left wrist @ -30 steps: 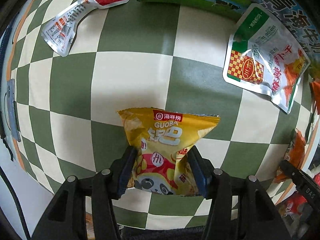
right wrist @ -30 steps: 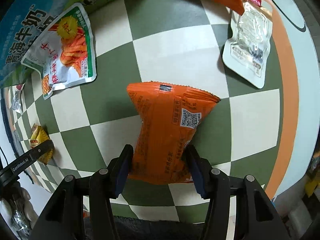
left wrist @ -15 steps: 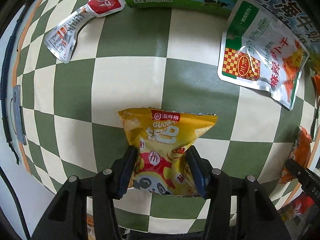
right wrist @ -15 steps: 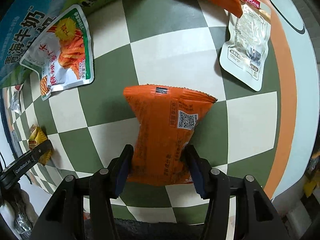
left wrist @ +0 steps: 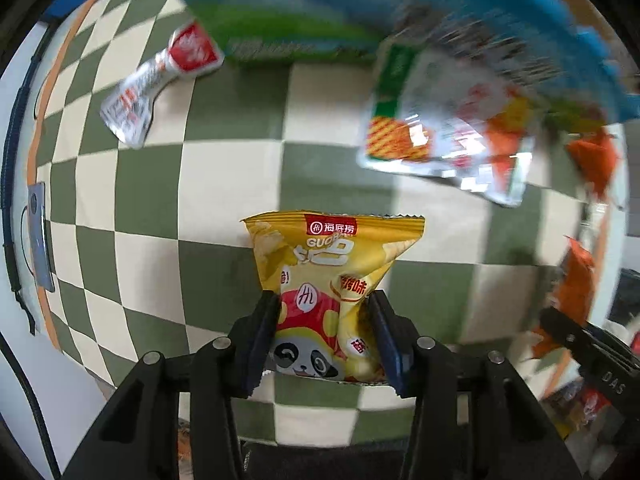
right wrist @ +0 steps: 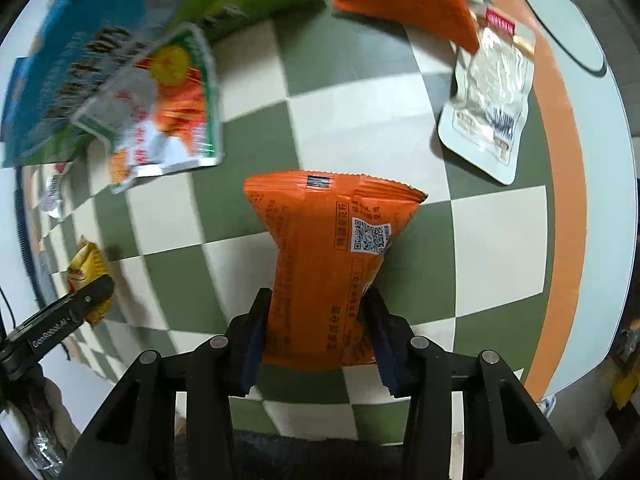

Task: Organize snacks
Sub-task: 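Carry both packets over the box and open both tools to drop them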

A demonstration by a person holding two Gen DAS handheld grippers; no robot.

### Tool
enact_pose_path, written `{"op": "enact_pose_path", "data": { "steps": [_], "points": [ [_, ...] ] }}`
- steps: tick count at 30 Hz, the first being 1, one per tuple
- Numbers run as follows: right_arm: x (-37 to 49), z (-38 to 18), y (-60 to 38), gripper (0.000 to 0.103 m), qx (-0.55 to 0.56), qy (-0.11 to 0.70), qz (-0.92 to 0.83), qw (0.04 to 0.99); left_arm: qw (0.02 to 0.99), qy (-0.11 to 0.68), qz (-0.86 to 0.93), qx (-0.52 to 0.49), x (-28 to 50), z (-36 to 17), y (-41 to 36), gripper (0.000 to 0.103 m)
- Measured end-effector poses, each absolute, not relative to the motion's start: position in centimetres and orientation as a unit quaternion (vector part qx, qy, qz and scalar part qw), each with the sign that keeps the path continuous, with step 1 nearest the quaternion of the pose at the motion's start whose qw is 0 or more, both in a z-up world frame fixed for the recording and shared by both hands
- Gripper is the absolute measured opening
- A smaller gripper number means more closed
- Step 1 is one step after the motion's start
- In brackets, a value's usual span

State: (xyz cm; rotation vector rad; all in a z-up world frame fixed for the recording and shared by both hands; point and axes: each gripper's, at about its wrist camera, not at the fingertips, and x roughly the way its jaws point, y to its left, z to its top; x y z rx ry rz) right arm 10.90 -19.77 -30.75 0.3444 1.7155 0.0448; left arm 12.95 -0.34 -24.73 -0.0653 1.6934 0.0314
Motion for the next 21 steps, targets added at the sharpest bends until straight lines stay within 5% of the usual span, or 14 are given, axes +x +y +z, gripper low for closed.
{"op": "enact_pose_path", "data": {
  "steps": [11,19,21],
  "points": [
    [16.4,-16.9,-17.9,0.049,0.179,0.676,0.131,0.703,0.728,0.681,-0.053,-0.058,20.2,-11.9,-1.6,0.040],
    [22.6,-14.6,-16.7,0.049,0.183,0.649,0.135,0.726,0.701,0.708,-0.049,-0.068,23.6,-14.3,0.9,0.041],
    [22.1,-14.9,-17.2,0.049,0.180,0.650,0.133,0.726,0.689,0.719,-0.052,-0.073,22.2,-15.7,1.1,0.049]
  ]
}}
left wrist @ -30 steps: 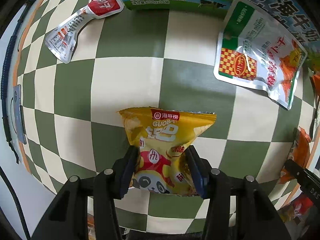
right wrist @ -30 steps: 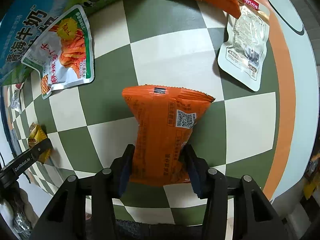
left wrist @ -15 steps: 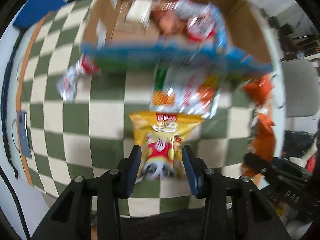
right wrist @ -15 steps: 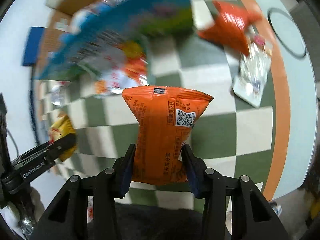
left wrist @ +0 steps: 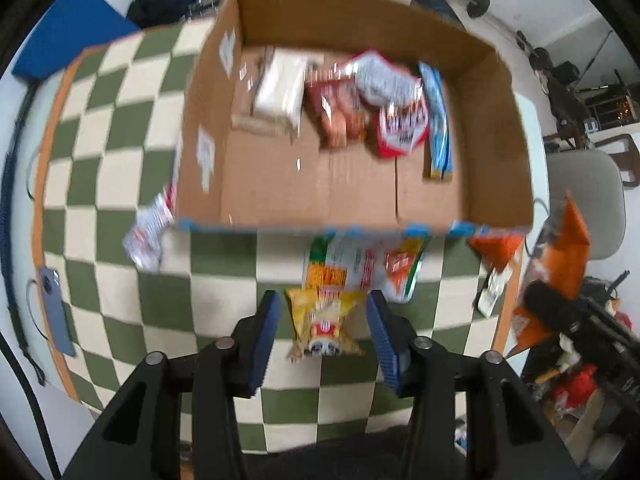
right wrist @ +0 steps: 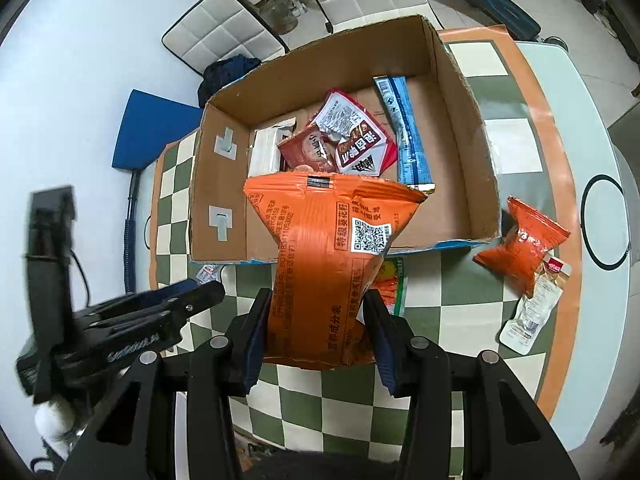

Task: Organize snacks
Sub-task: 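Carry both packets over the box and open both tools to drop them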

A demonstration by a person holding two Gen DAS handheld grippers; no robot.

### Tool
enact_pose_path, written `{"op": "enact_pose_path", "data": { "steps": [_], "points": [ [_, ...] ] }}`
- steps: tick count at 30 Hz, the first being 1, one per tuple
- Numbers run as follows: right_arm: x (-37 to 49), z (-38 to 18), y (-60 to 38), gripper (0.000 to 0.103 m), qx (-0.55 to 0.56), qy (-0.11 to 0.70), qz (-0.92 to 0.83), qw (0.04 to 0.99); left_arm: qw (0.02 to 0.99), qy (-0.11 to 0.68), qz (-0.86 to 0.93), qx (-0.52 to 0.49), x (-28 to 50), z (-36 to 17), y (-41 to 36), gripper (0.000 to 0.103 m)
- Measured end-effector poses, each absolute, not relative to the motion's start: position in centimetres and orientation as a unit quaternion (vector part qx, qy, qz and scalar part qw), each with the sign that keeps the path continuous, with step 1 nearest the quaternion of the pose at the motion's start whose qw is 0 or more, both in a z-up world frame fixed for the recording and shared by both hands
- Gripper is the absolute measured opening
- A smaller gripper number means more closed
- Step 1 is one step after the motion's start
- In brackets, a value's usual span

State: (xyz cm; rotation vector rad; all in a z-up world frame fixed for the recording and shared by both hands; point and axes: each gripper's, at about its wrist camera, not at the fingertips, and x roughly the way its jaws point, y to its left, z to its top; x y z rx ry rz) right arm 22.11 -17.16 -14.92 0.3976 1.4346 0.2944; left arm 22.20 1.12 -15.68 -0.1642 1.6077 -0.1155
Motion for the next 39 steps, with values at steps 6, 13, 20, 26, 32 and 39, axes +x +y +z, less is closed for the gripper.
{"op": "enact_pose_path", "data": {
  "steps": [6,13,20,26,32,39],
  "points": [
    [17.9,-19.3,-18.4,0.049,0.168,0.682,0.111,0.703,0.625,0.773,-0.047,-0.095,19.1,-23.2,0.3,0.055],
    [15.4,-24.0,-20.1,0.049,0.179,0.714,0.082,0.672,0.582,0.809,-0.027,-0.077,18.6,-30.1,-1.4,0.055],
    [15.5,-25.0,-20.5,0.049,0.169,0.715,0.075,0.674,0.603,0.796,-0.001,-0.055,17.7,-31.2,-2.1,0.048],
    [15.9,-23.9,-19.8,0.049,0.167,0.709,0.089,0.680,0.626,0.777,-0.003,-0.067,16.4,-27.9,-2.1,0.045],
    [16.8,-20.2,-19.1,0.049,0.185,0.691,0.124,0.688,0.693,0.714,-0.041,-0.095,17.1,-17.2,-1.7,0.045],
    [21.9,-14.7,-16.2,0.049,0.185,0.657,0.172,0.710,0.729,0.679,-0.032,-0.079,26.0,-11.5,0.7,0.046]
  ]
}}
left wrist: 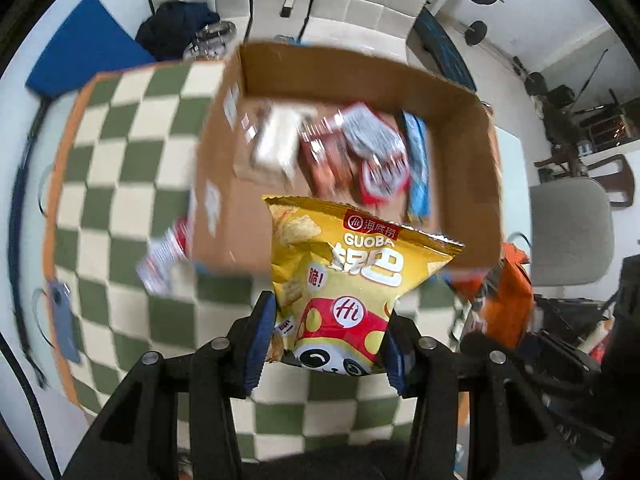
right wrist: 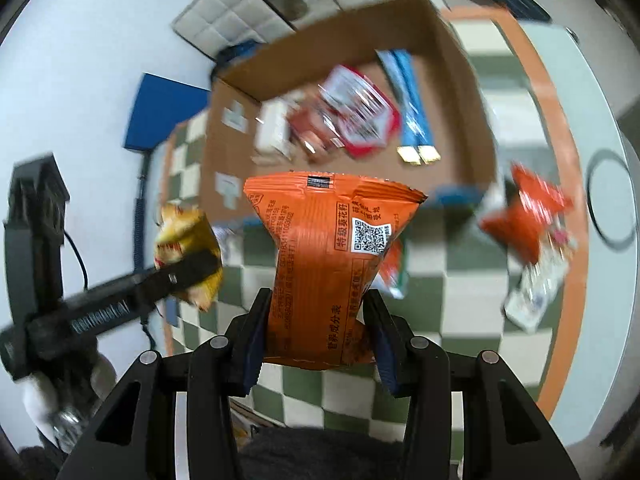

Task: Organize snacks
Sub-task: 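Carry both packets over the box and open both tools to drop them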

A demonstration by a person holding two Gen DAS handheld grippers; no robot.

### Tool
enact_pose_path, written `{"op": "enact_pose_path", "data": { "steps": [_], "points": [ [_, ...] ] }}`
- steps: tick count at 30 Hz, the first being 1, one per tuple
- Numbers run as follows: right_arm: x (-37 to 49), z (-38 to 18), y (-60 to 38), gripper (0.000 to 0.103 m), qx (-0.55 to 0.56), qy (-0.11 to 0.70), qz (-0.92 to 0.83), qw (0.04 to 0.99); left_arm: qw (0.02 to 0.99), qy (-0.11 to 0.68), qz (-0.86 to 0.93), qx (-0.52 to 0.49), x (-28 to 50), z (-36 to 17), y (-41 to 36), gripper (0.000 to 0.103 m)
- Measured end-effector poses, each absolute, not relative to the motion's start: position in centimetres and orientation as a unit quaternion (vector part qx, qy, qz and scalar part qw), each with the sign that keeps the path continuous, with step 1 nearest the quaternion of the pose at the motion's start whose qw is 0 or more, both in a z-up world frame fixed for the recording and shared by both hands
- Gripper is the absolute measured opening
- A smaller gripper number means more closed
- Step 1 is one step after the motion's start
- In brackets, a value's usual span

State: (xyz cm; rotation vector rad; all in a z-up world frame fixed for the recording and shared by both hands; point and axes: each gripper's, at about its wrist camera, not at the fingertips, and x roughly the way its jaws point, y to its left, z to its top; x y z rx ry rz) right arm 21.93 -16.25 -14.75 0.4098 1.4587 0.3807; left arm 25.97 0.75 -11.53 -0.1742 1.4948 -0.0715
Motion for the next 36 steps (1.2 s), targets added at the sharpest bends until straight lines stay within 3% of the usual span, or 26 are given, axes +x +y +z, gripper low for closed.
{"op": "enact_pose_path", "data": {
  "steps": [9,23,27,36],
  "points": [
    [31.5,-20.4,-9.1,0.049,0.171,0.678,0.179,0.692,0.633,0.771,0.006,-0.070,34.0,-20.3,4.7,0.046],
    [33.9,-26.9,-5.0,0.050,0.167,0.733,0.175,0.636,0.596,0.801,0.012,-0.054,34.0,-23.9,5.4,0.048],
    [34.0,-27.2,-4.1,0.084,0.131,0.739,0.171,0.638,0.604,0.796,0.014,-0.047,33.4,-23.7,5.7,0.054],
    [33.1,-25.7,-5.2,0.089,0.128,0.741,0.166,0.638,0.617,0.785,0.000,-0.065,32.0,-22.7,6.5,0.057]
  ]
}}
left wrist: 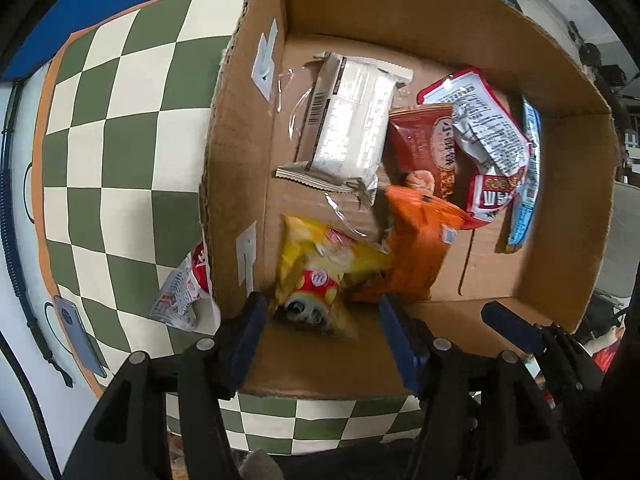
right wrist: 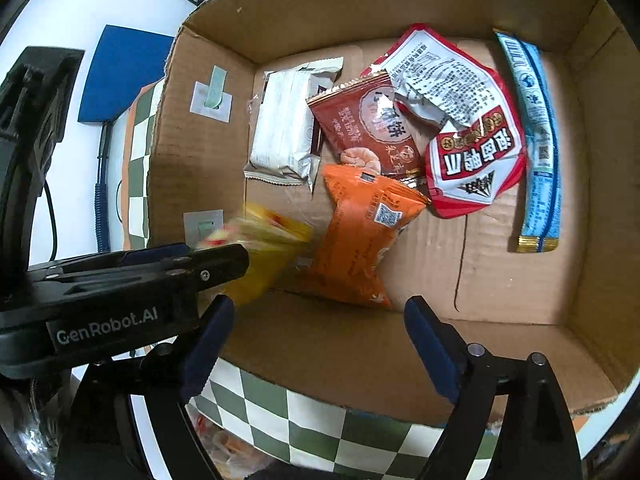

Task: Organize snacks
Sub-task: 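Carry both packets over the box and open both tools to drop them, then withdraw both tools from the box toward the remaining snacks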

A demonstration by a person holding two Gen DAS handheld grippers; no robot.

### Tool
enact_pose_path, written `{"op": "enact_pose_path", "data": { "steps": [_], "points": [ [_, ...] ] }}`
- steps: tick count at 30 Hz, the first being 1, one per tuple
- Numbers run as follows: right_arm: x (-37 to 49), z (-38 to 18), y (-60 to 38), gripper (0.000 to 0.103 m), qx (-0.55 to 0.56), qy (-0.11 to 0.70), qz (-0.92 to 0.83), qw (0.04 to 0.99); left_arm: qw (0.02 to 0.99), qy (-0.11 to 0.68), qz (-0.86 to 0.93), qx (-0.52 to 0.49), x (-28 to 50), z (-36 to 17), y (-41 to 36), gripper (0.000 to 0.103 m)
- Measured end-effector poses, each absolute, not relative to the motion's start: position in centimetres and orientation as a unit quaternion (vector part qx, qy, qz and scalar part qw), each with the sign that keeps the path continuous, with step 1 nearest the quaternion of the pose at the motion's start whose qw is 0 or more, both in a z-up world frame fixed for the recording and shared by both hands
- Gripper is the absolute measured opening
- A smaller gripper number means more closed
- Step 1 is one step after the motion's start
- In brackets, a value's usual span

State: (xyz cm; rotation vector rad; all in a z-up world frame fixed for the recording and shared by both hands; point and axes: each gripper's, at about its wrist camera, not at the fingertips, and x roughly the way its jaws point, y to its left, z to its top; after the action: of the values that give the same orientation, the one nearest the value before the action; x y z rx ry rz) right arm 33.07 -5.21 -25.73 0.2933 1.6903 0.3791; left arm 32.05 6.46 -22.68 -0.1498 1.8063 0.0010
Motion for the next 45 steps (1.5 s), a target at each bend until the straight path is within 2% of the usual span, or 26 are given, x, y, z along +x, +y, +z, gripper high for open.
{"op": "enact_pose_path", "data": {
  "steps": [8,22,24,33,34,36,45],
  "points": [
    [31.8,-23.2,-6.9,0.090,0.118,0.727,0.153,0.659,0.647,0.759,-0.008,-0.073,31.7,-19.6,5.6,0.057],
    [27.3,-15.8,-10.5,0.096,0.056,0.662,0.087,0.743,0.764,0.645,0.008,-0.013,26.1,-11.6,4.1,0.058],
    [26.4,-14.5,-11.0,0.096,0.051,0.650,0.081,0.754,0.778,0.628,0.013,-0.008,25.3,-10.6,4.0,0.074],
    [23.5,-9.5,-12.2,0.097,0.031,0.596,0.057,0.800,0.834,0.552,0.025,-0.011,22.9,-6.5,3.8,0.076],
    [23.2,-9.0,-12.4,0.097,0.031,0.591,0.055,0.804,0.837,0.546,0.024,-0.015,22.7,-6.2,3.8,0.077],
    [22.7,-7.9,-12.7,0.097,0.031,0.581,0.051,0.812,0.843,0.537,0.021,-0.019,22.4,-5.5,3.9,0.089],
    [20.9,-4.3,-13.3,0.098,0.033,0.545,0.044,0.836,0.866,0.500,0.020,-0.010,20.3,-3.1,3.1,0.089]
  ]
}}
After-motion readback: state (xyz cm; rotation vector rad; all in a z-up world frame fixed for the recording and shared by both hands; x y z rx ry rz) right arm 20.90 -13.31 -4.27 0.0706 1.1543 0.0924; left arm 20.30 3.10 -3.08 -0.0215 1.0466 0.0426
